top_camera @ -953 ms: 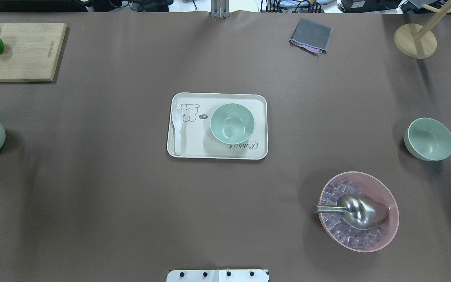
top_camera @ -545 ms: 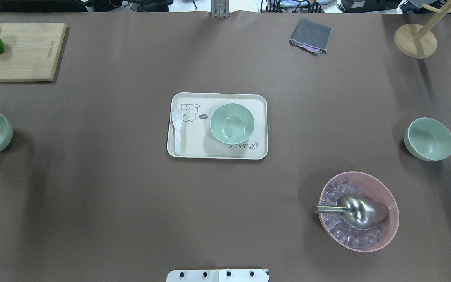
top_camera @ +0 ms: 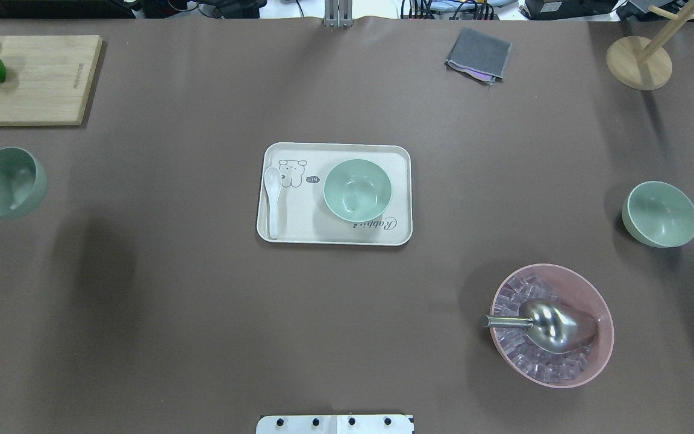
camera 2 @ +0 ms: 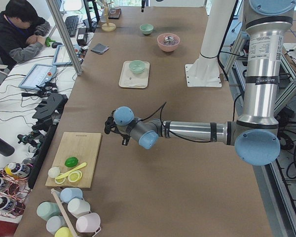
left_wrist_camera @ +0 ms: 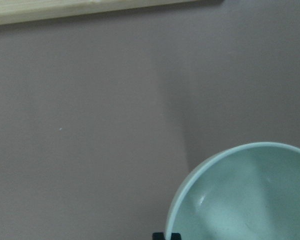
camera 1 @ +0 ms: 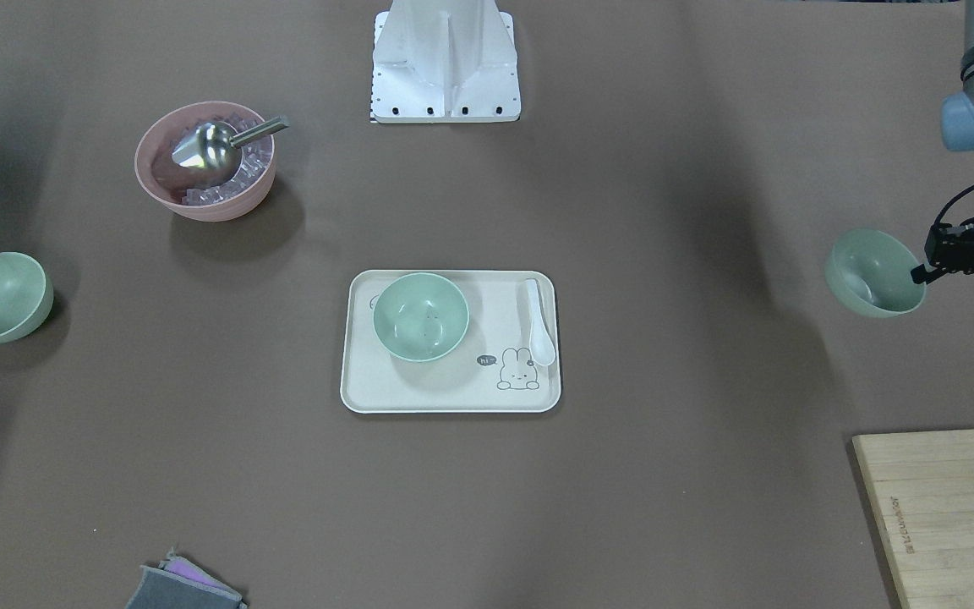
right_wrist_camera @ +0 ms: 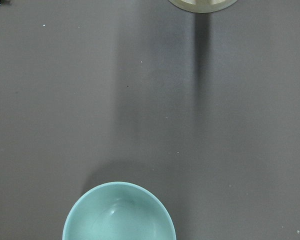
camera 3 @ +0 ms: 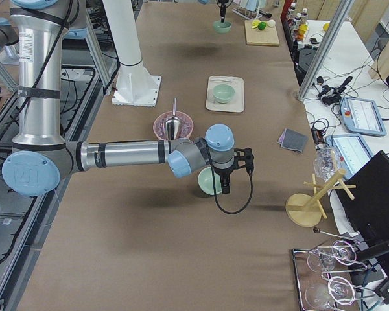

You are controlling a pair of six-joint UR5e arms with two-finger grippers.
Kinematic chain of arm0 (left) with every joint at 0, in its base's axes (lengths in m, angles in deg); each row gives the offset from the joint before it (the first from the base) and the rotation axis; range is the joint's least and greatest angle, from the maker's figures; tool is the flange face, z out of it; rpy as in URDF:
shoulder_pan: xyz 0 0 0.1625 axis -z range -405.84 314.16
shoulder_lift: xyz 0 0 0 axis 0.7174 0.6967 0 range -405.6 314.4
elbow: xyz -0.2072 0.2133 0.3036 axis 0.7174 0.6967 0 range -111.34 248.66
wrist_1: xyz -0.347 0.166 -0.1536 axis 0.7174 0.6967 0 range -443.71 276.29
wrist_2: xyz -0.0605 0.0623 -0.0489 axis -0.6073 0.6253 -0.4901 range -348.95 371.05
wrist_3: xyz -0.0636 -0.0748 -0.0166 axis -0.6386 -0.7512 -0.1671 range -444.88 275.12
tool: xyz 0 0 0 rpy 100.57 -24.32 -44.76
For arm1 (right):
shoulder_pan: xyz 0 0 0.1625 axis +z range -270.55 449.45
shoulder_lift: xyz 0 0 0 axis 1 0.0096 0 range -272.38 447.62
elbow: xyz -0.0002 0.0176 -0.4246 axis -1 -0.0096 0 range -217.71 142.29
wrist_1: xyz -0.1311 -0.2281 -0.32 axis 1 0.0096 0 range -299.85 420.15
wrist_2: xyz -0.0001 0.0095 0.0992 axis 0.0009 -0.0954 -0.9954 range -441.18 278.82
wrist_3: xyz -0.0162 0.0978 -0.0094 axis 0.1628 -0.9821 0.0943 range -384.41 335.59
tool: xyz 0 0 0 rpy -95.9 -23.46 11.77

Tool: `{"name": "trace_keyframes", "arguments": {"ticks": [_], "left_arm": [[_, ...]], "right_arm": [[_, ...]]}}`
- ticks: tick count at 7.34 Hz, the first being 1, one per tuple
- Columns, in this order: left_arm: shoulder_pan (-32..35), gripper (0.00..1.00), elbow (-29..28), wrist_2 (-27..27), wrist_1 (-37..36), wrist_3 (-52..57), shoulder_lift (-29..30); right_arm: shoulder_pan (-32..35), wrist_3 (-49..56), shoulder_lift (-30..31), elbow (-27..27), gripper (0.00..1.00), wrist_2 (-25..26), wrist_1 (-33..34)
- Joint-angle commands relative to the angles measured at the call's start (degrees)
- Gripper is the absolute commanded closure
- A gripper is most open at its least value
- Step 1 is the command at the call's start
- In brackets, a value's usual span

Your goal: Stack green bowls together

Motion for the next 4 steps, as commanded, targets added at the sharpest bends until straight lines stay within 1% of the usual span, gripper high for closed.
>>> {"name": "trace_keyframes", "arguments": {"ticks": [1, 2, 3, 4], "left_arm": [[-0.76, 1.00, 4.12, -0.03, -0.36, -12.38, 2.85], [-3.90, 1.00, 5.61, 0.23, -0.36, -19.07, 4.18], [-6.28, 1.00, 6.67, 1.54, -0.36, -25.40, 6.45], [-8.05, 1.00, 7.20, 1.55, -0.45, -31.46, 9.00]], "right_arm": [[0.00, 0.00, 0.00, 0.09, 0.00, -0.09, 0.00], [0.00, 0.00, 0.00, 0.09, 0.00, -0.09, 0.00], [0.00, 0.00, 0.00, 0.52, 0.00, -0.09, 0.00], [0.00, 0.00, 0.09, 0.53, 0.00, -0.09, 0.00]]}}
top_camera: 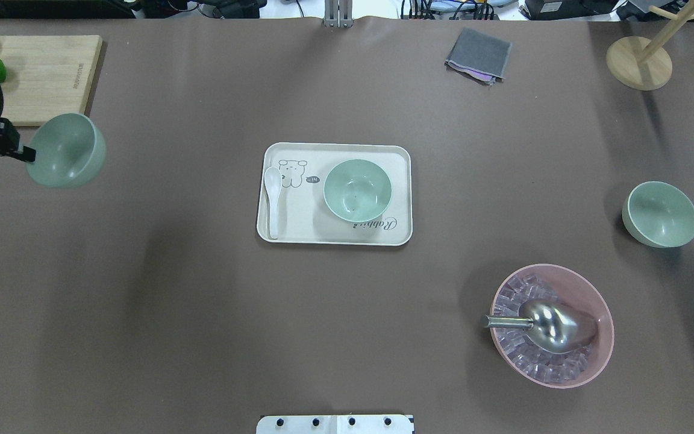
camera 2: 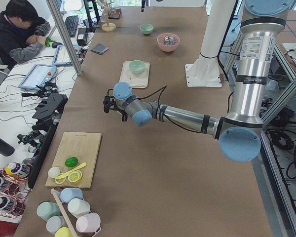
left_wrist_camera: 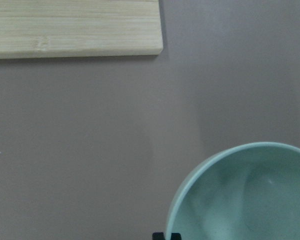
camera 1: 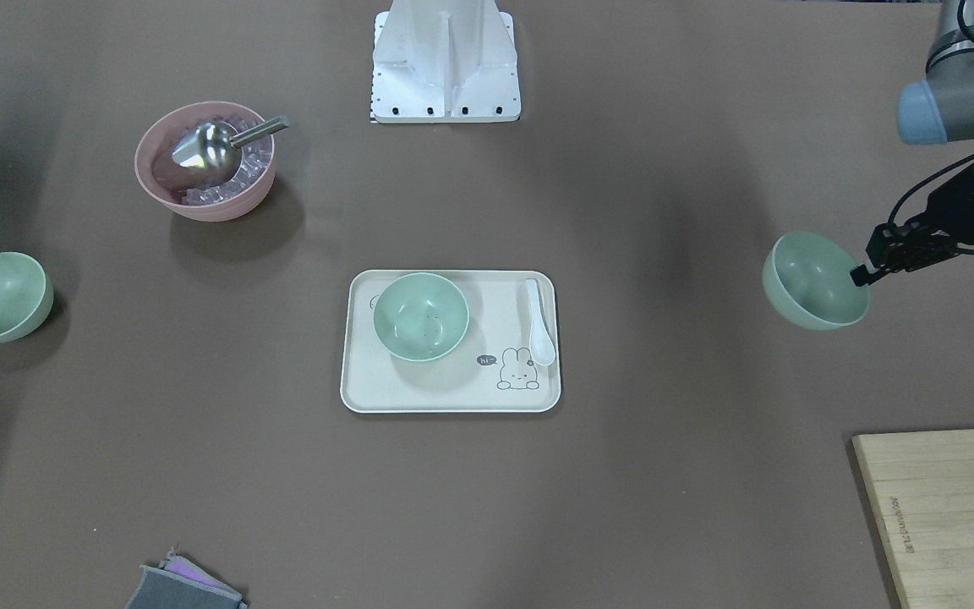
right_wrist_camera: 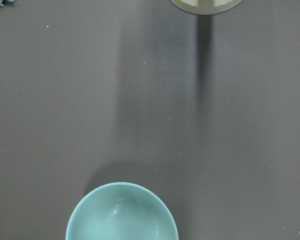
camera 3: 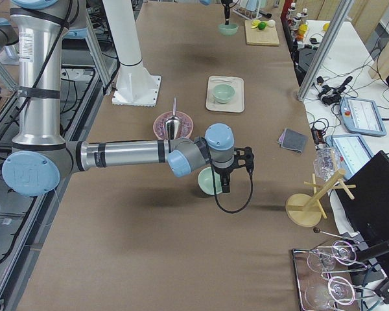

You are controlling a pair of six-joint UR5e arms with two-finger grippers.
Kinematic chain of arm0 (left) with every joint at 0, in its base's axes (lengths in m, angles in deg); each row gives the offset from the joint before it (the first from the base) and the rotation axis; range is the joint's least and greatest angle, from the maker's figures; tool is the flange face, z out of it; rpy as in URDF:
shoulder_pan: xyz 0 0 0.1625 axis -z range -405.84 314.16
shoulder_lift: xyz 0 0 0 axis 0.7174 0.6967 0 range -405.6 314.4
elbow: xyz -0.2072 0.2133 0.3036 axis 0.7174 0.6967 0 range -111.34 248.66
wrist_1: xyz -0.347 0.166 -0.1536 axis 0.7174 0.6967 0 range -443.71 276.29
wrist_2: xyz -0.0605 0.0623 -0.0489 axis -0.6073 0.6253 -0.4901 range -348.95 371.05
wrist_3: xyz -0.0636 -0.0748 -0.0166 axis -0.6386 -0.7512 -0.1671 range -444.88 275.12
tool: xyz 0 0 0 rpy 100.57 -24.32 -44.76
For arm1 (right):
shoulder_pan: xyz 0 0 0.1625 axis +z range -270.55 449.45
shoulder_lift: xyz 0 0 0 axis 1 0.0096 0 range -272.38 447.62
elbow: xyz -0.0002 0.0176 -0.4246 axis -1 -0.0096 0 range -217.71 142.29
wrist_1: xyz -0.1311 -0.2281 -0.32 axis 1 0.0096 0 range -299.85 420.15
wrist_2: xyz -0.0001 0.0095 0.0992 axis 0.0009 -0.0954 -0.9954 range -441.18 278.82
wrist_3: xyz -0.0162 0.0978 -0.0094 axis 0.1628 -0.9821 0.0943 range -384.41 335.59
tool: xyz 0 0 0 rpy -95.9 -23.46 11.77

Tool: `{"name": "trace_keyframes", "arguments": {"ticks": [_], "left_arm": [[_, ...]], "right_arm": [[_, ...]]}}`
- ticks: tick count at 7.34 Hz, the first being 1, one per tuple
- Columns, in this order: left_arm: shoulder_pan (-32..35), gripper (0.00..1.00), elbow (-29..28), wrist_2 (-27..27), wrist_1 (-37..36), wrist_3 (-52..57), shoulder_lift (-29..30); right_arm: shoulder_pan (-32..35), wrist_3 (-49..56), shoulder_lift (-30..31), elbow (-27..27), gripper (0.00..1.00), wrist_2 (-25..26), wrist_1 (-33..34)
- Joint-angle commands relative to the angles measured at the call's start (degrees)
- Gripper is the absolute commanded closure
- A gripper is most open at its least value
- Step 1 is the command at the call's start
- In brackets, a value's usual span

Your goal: Stack green bowls together

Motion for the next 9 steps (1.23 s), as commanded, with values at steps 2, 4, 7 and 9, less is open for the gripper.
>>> {"name": "trace_keyframes", "arguments": {"ticks": [2, 4, 7, 9], "left_arm": [[-6.47, 1.00, 4.26, 2.05, -4.78, -16.55, 6.97], [-13.22, 1.00, 9.27, 10.89, -22.21, -19.82, 16.34], [-23.87, 1.00, 6.76, 19.61, -32.07, -28.52, 29.64], [-26.44, 1.00, -1.40, 22.26, -32.07, -33.28, 38.07]], "right_arm": [[0.00, 0.00, 0.07, 0.24, 0.00, -0.09, 0.00], [0.00, 0.00, 0.25, 0.51, 0.00, 0.00, 0.00], [0.00, 0.00, 0.42, 0.51, 0.00, 0.17, 0.00], [0.00, 0.00, 0.42, 0.51, 0.00, 0.17, 0.00]]}}
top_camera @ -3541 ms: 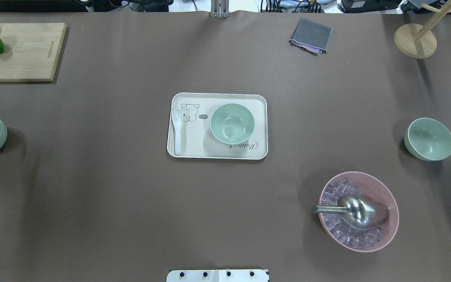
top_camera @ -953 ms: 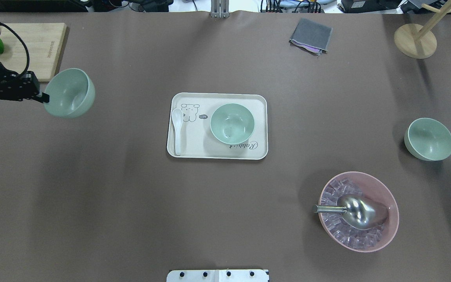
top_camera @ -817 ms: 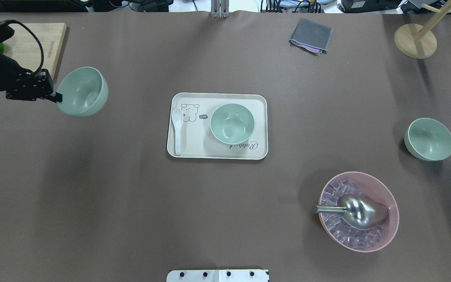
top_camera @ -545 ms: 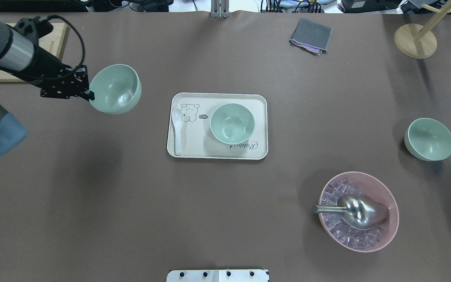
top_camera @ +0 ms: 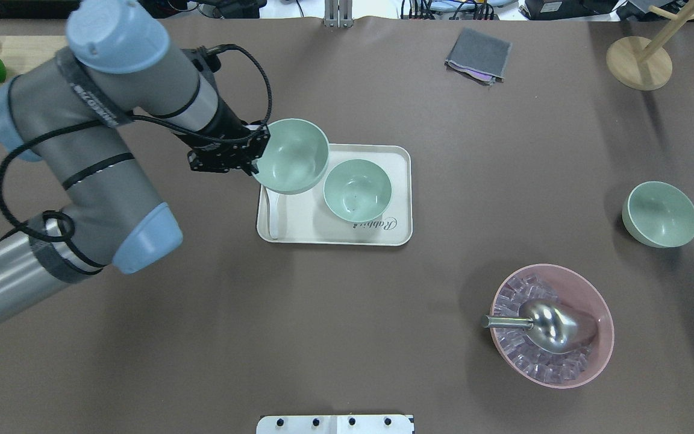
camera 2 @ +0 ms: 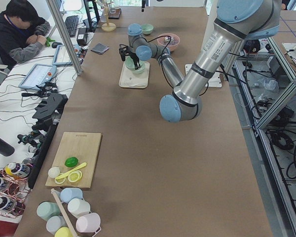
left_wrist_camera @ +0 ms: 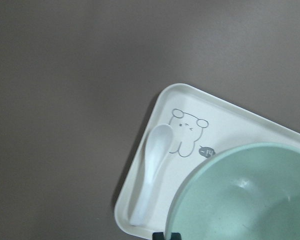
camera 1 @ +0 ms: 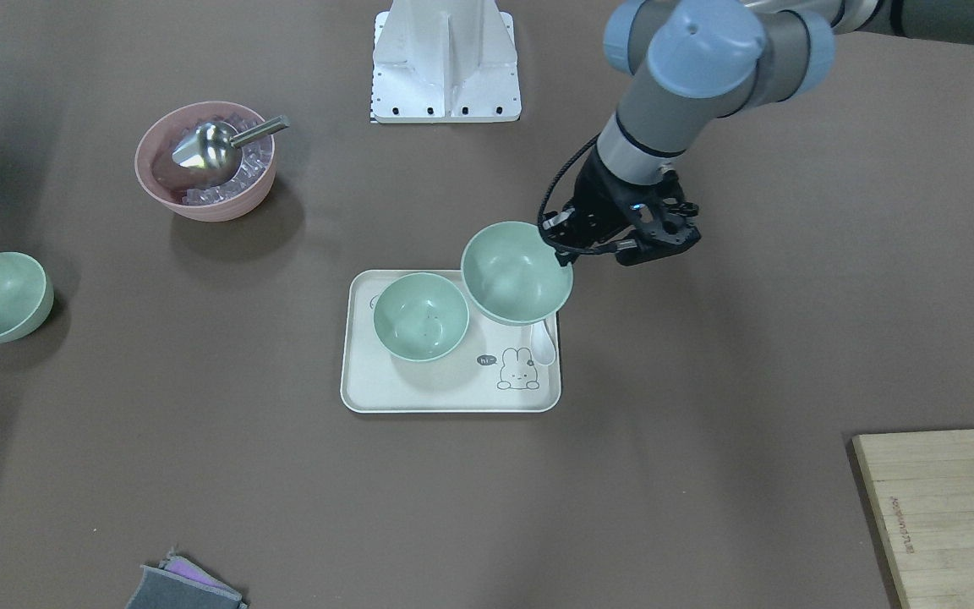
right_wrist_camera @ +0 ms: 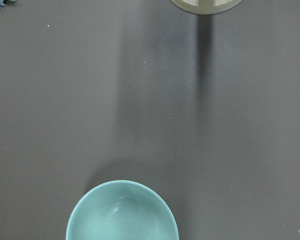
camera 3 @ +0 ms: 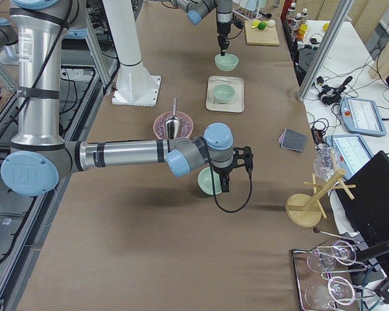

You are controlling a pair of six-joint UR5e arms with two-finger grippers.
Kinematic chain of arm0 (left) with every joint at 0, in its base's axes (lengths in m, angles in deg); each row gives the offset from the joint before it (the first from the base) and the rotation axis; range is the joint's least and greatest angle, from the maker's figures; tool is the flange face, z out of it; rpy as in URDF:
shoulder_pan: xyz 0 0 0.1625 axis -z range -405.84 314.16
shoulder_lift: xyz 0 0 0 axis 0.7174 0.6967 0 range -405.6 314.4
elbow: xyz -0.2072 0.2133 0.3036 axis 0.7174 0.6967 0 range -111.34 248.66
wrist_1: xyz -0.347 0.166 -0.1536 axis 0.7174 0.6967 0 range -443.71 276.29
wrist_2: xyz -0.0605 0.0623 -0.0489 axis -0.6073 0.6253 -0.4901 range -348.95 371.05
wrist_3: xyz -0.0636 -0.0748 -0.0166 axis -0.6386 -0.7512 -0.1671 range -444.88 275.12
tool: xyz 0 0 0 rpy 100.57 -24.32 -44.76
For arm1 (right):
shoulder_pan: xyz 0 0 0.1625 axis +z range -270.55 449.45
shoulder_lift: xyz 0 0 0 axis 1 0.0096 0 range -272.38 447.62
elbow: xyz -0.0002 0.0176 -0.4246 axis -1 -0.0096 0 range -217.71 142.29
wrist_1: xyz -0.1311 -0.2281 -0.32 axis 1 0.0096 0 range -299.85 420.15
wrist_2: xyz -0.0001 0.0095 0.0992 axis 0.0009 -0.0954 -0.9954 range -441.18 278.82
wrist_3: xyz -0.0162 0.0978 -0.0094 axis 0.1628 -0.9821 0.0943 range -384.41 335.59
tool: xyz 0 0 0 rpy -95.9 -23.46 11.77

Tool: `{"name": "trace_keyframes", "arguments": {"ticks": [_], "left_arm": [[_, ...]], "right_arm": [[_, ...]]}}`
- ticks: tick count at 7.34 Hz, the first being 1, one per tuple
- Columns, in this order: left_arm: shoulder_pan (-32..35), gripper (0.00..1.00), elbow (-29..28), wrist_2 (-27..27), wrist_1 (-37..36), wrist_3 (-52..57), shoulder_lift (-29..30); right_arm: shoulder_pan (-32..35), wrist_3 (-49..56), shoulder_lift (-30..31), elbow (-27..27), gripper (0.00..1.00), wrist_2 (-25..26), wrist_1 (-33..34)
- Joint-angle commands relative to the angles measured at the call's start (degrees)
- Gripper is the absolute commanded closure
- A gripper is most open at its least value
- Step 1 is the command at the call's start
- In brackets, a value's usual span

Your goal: Stack green bowls together

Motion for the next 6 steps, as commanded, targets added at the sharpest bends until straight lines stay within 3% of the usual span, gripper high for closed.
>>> {"name": "trace_keyframes", "arguments": {"ticks": [1, 6], "left_arm": [[-4.17, 1.00, -6.16, 4.38, 0.15, -2.80, 5.91], [-7.18, 1.00, -13.89, 6.87, 1.20, -5.00, 10.83]], "right_arm": [[0.00, 0.00, 0.02, 0.00, 0.00, 0.04, 0.00], [0.00, 0.00, -0.07, -0.09, 0.00, -0.13, 0.09]]}}
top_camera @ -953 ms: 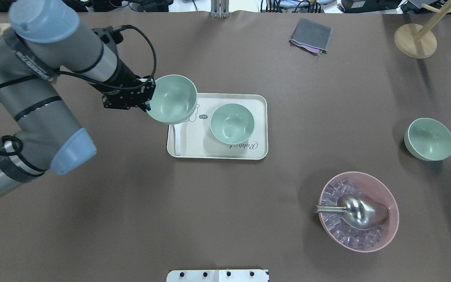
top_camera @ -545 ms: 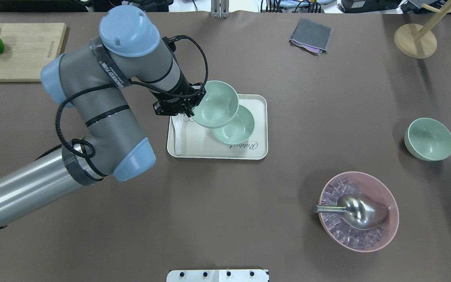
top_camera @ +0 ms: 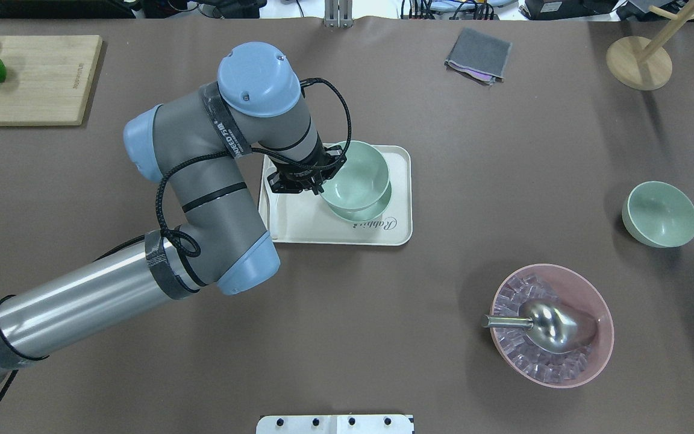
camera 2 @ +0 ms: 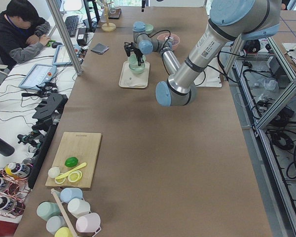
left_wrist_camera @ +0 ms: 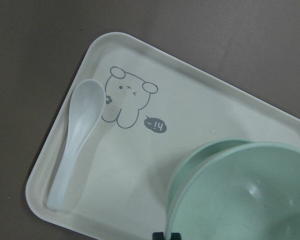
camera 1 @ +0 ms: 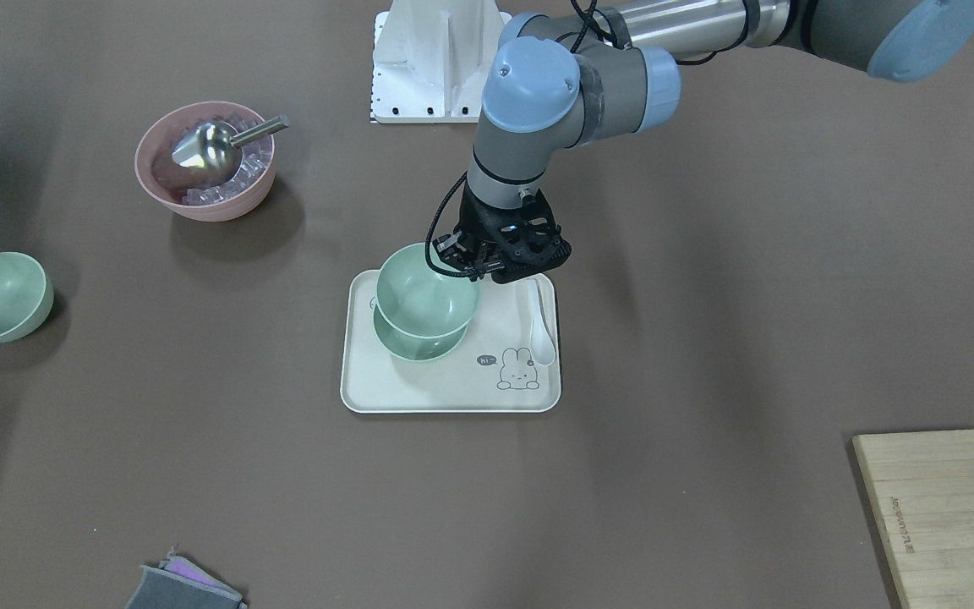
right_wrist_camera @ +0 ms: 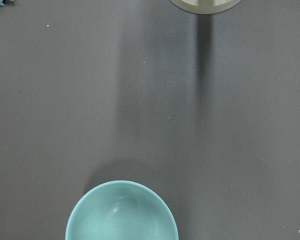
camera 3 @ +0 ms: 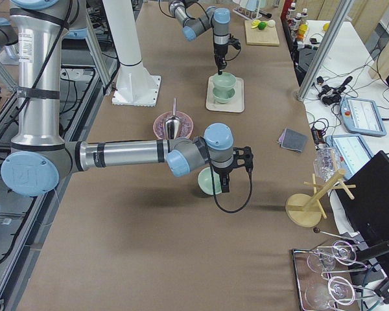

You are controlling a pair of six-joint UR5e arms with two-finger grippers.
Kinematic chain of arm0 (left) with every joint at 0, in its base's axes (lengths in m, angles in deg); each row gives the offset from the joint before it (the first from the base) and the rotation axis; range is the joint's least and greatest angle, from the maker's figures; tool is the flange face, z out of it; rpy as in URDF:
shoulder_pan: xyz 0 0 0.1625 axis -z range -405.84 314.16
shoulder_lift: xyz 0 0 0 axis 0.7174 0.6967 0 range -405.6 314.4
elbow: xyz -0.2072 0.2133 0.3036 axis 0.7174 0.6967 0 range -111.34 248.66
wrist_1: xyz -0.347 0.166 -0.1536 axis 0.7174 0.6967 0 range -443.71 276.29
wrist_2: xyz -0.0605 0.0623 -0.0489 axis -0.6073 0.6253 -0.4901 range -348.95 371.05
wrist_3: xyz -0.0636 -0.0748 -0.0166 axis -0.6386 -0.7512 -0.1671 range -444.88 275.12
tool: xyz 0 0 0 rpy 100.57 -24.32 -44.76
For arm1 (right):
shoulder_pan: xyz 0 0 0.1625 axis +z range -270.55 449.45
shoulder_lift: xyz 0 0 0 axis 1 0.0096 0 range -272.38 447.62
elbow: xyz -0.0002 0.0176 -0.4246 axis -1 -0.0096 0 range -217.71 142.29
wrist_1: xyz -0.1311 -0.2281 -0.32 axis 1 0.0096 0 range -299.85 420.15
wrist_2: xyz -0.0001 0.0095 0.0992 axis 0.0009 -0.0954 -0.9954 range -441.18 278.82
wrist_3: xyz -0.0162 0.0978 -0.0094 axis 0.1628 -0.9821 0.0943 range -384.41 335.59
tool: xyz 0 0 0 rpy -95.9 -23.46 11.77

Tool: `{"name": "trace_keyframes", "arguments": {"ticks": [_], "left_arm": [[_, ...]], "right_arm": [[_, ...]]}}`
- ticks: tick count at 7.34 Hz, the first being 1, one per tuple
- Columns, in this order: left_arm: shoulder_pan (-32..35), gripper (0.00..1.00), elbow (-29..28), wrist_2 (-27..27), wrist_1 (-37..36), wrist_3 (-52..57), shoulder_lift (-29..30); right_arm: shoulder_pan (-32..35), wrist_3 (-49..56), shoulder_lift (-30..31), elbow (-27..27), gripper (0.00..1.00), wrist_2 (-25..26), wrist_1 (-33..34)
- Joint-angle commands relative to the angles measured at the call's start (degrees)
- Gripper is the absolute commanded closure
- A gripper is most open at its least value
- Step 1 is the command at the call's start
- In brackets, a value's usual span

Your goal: Stack green bowls together

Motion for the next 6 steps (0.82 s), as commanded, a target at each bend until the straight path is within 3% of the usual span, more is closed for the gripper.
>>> {"name": "trace_keyframes", "arguments": {"ticks": [1, 6], "left_arm": [[-0.45, 1.00, -3.45, 0.17, 2.29, -0.81, 1.49], [-2.03, 1.00, -6.01, 1.84, 4.42, -0.73, 1.58]], "right_arm": [[0.00, 0.00, 0.08, -0.01, 0.00, -0.05, 0.02], [0.00, 0.00, -0.01, -0.10, 0.00, 0.04, 0.02]]}}
